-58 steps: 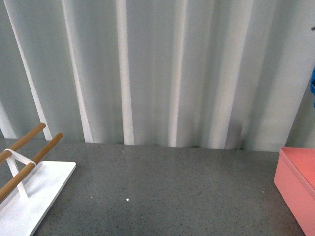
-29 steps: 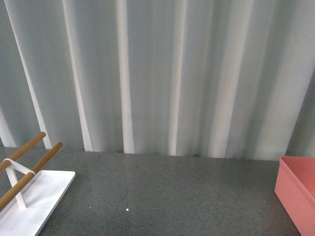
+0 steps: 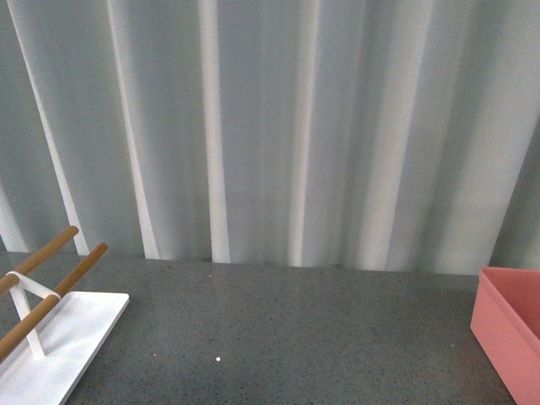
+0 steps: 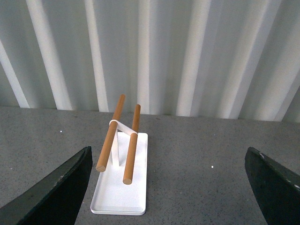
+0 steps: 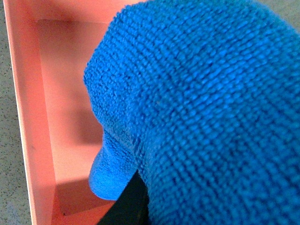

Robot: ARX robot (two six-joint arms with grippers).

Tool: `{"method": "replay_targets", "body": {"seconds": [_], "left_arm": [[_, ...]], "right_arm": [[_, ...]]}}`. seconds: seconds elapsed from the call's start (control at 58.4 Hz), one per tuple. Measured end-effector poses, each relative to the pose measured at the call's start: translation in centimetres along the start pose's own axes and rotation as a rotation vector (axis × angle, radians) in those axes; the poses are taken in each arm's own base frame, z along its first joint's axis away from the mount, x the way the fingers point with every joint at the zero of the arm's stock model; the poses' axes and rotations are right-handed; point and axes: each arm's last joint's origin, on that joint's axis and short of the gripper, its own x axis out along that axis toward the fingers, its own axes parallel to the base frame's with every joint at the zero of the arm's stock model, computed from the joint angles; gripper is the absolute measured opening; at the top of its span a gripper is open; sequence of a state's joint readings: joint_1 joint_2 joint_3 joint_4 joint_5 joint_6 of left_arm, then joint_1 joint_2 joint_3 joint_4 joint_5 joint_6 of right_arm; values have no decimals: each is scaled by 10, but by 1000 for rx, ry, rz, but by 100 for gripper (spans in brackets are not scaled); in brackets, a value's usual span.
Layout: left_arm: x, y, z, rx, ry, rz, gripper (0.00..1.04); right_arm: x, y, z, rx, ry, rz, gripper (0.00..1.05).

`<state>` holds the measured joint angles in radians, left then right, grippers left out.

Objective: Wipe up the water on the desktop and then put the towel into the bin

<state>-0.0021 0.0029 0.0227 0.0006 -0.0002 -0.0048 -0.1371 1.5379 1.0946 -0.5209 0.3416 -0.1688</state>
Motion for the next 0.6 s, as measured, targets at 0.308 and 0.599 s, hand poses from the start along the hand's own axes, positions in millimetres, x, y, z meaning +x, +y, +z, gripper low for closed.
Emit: {"method": "replay_targets", "body": {"seconds": [0.308,0.599], "left_arm": [[0,0,0,0,0,0,98],[0,0,0,0,0,0,98]], "right_arm": [[0,0,0,1,0,-1,75],[0,0,0,1,1,-1,98]]}}
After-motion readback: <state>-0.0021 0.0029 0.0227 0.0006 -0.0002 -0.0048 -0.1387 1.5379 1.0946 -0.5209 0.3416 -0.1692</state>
